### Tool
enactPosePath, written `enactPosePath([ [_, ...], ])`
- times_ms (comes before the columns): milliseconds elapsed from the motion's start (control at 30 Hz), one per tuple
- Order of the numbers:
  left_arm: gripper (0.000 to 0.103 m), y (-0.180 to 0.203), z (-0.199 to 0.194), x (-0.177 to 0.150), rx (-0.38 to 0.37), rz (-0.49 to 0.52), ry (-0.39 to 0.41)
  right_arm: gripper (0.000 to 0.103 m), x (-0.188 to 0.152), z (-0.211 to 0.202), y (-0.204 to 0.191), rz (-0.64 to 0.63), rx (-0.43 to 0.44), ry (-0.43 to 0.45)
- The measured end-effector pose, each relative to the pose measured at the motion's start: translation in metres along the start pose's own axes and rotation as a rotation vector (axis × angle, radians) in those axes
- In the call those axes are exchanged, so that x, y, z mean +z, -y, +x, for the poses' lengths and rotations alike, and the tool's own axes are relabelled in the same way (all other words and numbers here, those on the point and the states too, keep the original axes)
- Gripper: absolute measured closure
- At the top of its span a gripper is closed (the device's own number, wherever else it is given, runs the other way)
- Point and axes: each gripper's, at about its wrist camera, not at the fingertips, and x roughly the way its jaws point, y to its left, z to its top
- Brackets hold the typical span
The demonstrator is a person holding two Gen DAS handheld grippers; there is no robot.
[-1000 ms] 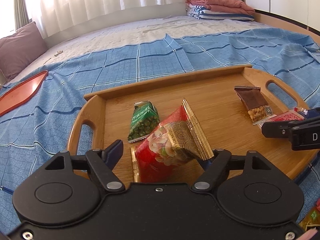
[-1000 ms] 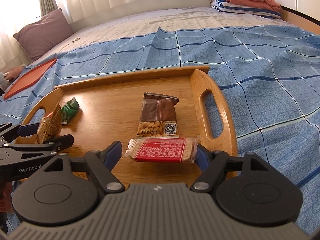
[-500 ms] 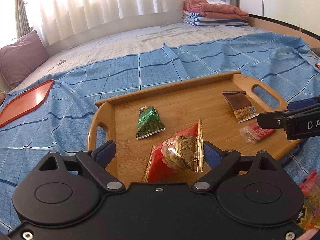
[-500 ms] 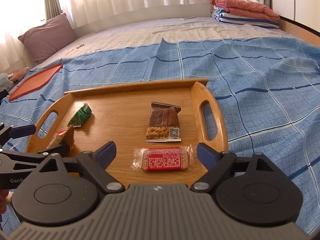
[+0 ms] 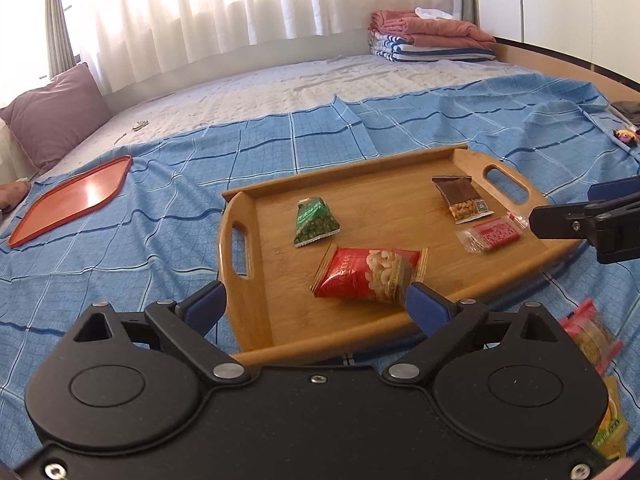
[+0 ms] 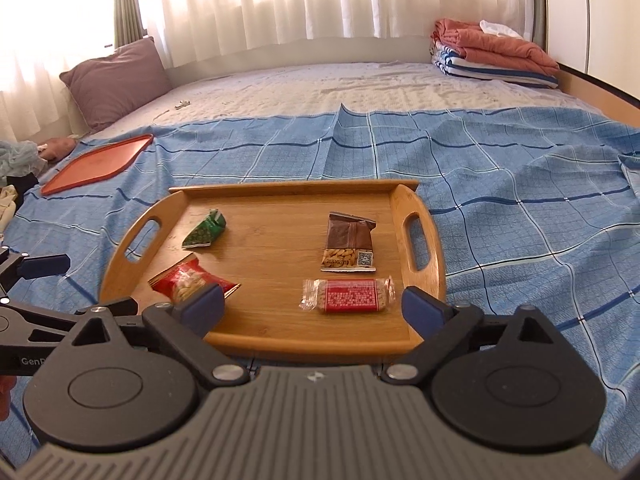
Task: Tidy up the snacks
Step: 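Lift both open tools away from the tray toward the snack pile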
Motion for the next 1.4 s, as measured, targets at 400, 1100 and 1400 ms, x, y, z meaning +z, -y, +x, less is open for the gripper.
enactPosePath([
  [400, 0.005, 0.002, -0.05, -0.04, -0.035, -0.05, -0.011, 0.0, -0.035, -0.053, -0.013, -0.031, 0.01, 0.041],
  [1100, 0.005, 0.028, -0.103, -0.119, -0.107, -0.061, -0.017, 0.0, -0.13, -0.095, -0.014, -0.012, -0.007, 0.011],
  [1400, 0.005, 0.049, -0.111, -0.142, -0.151, -0.005, -0.05, 0.0, -0.164, -0.106, -0.03, -0.098, -0.013, -0.008],
])
